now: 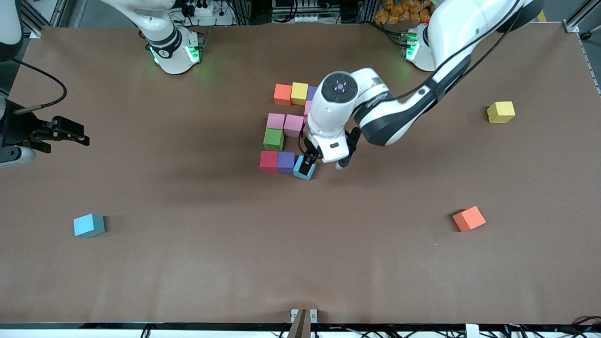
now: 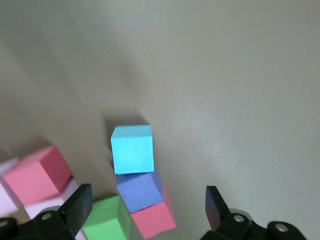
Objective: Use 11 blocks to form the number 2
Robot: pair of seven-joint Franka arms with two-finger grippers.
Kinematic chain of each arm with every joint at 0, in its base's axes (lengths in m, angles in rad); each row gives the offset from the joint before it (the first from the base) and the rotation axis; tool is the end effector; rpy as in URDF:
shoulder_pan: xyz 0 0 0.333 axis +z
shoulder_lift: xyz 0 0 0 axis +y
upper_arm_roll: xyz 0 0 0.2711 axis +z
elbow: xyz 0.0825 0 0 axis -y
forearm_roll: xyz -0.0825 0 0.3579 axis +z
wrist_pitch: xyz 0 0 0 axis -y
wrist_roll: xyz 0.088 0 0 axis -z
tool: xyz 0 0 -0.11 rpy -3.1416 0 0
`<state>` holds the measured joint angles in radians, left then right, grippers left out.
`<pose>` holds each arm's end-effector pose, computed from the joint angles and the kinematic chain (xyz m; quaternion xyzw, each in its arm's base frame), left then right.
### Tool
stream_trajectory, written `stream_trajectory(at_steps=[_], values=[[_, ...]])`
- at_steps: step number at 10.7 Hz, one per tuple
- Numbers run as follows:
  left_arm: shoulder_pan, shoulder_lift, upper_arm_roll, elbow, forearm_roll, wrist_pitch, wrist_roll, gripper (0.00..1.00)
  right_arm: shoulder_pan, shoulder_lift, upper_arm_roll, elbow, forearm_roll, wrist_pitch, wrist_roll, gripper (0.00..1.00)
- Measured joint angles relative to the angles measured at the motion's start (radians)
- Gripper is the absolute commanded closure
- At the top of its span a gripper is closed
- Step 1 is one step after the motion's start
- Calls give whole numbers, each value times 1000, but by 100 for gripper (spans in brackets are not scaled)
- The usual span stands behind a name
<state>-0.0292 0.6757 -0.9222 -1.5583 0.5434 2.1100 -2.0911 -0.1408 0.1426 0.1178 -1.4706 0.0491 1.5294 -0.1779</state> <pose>0.4709 -0.4543 0.3521 0.8643 0.4962 -0.0104 0.0810 0.5594 -0.0114 0.5406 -0.9956 -0.0770 0.0379 0.0369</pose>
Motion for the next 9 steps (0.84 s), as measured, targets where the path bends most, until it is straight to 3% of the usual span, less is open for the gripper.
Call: stream_trajectory(at_steps=[7, 9], values=[[136, -160, -1, 0, -4, -150, 585, 0, -1, 0, 0, 0, 0, 0, 0, 0], [185, -214, 1, 1, -63, -168, 763, 0, -2, 0, 0, -1, 0, 0, 0, 0]])
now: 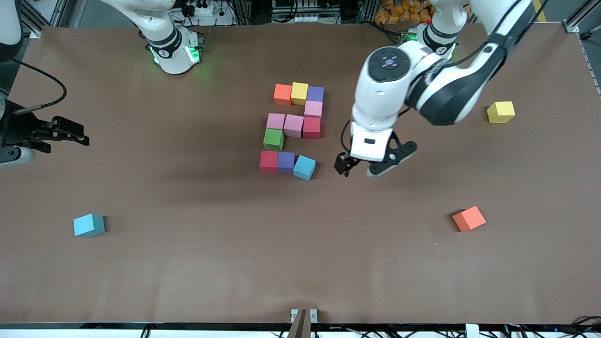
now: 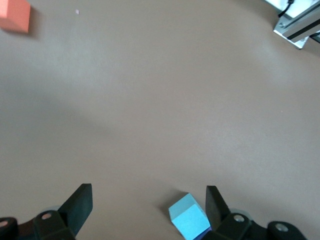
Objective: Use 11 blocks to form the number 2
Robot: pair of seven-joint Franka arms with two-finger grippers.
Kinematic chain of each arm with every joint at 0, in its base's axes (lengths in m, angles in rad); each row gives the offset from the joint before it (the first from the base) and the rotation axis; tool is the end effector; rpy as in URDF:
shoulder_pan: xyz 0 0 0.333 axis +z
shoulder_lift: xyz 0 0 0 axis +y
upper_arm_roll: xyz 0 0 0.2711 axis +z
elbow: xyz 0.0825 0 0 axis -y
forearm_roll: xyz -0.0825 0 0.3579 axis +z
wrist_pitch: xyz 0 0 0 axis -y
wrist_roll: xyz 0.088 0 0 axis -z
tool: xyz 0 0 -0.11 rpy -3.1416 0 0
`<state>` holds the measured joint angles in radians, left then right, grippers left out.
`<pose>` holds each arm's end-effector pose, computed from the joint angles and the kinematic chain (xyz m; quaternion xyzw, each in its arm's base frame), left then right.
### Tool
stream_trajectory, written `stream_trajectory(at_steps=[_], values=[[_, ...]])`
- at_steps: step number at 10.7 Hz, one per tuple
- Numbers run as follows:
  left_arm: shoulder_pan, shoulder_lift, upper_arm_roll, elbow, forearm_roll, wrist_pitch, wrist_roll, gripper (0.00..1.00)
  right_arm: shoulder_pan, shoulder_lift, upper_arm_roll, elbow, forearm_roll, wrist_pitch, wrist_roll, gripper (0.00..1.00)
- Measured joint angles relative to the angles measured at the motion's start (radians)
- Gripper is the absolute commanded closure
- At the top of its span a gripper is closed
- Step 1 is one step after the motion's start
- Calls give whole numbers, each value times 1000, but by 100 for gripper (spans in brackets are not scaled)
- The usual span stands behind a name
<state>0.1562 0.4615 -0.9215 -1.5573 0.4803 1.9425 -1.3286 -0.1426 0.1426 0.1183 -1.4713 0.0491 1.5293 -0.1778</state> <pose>0.5210 -0.3512 0.4365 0.9682 0.2388 0.0703 0.0251 0.5594 -0.0122 0.5403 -0.9957 -0.0763 0.0382 0.0370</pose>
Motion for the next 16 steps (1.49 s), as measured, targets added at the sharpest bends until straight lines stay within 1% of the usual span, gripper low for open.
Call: stream_trajectory(at_steps=[1, 4, 7, 9, 11, 13, 15, 16], values=[[16, -31, 18, 0, -43, -14, 93, 0, 0, 0, 0, 0, 0, 0, 0, 0], [26, -130, 130, 0, -166, -93, 387, 0, -1, 0, 0, 0, 0, 0, 0, 0], [19, -245, 259, -1, -274, -177, 669, 0, -1, 0, 1, -1, 0, 0, 0, 0], [5, -304, 350, -1, -333, -214, 805, 0, -1, 0, 1, -1, 0, 0, 0, 0], [-57, -350, 484, -2, -383, -252, 911, 0, -1, 0, 1, -1, 0, 0, 0, 0], [-128, -386, 611, -6, -403, -302, 988, 0, -1, 0, 2, -1, 0, 0, 0, 0], [-271, -421, 794, -19, -420, -349, 1007, 0, -2, 0, 2, -1, 0, 0, 0, 0], [-308, -441, 850, -30, -442, -359, 1030, 0, -2, 0, 2, -1, 0, 0, 0, 0]])
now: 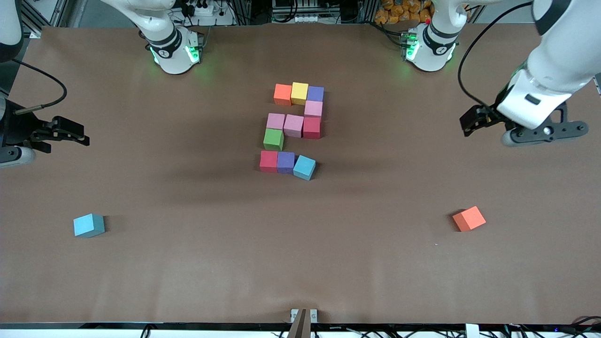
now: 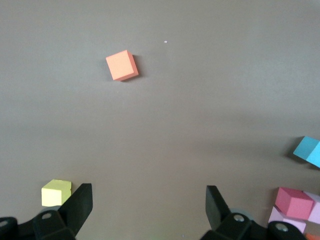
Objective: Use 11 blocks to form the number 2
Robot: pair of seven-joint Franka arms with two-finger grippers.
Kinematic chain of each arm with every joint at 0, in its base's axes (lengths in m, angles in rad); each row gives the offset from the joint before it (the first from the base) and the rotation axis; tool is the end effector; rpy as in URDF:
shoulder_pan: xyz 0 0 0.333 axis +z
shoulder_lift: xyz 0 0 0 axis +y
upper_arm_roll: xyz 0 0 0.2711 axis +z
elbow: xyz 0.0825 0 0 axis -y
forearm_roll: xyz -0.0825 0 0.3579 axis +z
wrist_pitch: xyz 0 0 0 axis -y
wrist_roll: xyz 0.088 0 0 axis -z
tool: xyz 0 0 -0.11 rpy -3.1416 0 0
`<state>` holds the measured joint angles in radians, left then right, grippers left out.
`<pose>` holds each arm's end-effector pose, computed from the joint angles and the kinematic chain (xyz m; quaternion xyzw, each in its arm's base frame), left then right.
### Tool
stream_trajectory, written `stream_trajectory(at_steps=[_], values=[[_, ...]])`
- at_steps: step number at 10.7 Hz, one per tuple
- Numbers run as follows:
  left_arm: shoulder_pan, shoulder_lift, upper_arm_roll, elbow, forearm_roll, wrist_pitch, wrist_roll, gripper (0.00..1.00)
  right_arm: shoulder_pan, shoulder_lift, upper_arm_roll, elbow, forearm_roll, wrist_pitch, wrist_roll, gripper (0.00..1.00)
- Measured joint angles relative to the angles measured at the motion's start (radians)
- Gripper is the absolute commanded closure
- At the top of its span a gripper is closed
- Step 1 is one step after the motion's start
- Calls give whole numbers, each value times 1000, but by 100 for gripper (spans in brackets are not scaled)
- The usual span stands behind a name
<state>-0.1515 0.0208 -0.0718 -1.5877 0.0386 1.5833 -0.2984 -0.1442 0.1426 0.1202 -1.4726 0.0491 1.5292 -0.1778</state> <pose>0.5218 -0.1138 0.5592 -0.9991 -0.0370 0.0074 0.0212 0.5593 -0.0121 0.5398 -0.9956 -0.0765 0.0389 0.0372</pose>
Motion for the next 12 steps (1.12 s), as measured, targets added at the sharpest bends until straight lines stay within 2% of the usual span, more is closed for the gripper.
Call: stream_trajectory(at_steps=[5, 12], values=[[-1, -42, 82, -23, -22, -21, 152, 0, 0, 0, 0, 0, 0, -3, 0, 0], [-7, -86, 86, -16, -25, -21, 159, 0, 0, 0, 0, 0, 0, -14, 0, 0]])
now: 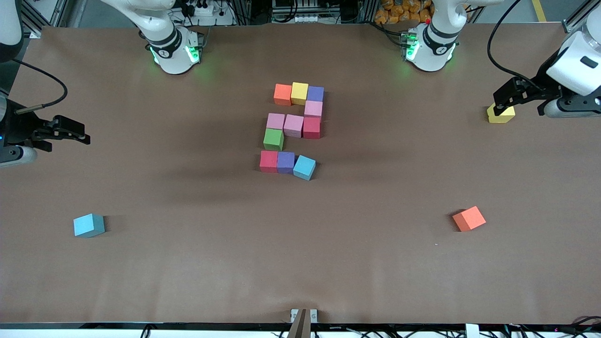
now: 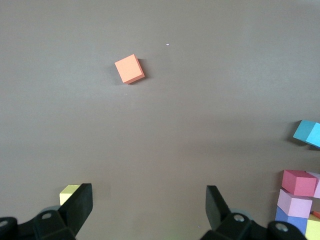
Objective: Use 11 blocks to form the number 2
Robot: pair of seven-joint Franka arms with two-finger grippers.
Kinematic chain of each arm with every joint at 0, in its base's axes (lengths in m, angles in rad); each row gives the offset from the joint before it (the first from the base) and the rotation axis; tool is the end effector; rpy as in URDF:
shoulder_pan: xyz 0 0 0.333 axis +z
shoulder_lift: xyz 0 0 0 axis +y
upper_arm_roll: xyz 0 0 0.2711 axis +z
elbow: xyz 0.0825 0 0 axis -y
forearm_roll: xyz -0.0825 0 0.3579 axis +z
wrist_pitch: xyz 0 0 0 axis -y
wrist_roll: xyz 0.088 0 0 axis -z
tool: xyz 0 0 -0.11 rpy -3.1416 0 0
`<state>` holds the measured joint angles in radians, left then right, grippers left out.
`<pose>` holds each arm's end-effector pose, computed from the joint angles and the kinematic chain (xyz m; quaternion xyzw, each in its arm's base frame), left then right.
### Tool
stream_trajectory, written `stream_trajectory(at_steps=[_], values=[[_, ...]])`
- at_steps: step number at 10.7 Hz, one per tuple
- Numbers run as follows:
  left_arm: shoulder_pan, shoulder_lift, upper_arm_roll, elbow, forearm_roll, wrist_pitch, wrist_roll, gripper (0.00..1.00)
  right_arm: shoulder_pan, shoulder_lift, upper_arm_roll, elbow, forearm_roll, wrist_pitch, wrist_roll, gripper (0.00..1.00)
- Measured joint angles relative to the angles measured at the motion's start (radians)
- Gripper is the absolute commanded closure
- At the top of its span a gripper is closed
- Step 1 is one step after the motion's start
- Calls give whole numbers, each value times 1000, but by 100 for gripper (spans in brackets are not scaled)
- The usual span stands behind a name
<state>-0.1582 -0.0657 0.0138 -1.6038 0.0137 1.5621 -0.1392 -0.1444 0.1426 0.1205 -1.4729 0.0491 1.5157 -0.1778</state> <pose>0.5051 -0.0717 0.5952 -0.9999 0.0025 -0.0128 0.0046 0.5577 -0.0119 0.5386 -0.9953 -0.0767 0.0457 0.0379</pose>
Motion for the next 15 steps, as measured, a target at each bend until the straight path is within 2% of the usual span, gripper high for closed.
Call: stream_trajectory(at_steps=[15], values=[[-3, 7, -9, 1, -4, 0, -38, 0, 0, 0, 5, 0, 0, -3, 0, 0]])
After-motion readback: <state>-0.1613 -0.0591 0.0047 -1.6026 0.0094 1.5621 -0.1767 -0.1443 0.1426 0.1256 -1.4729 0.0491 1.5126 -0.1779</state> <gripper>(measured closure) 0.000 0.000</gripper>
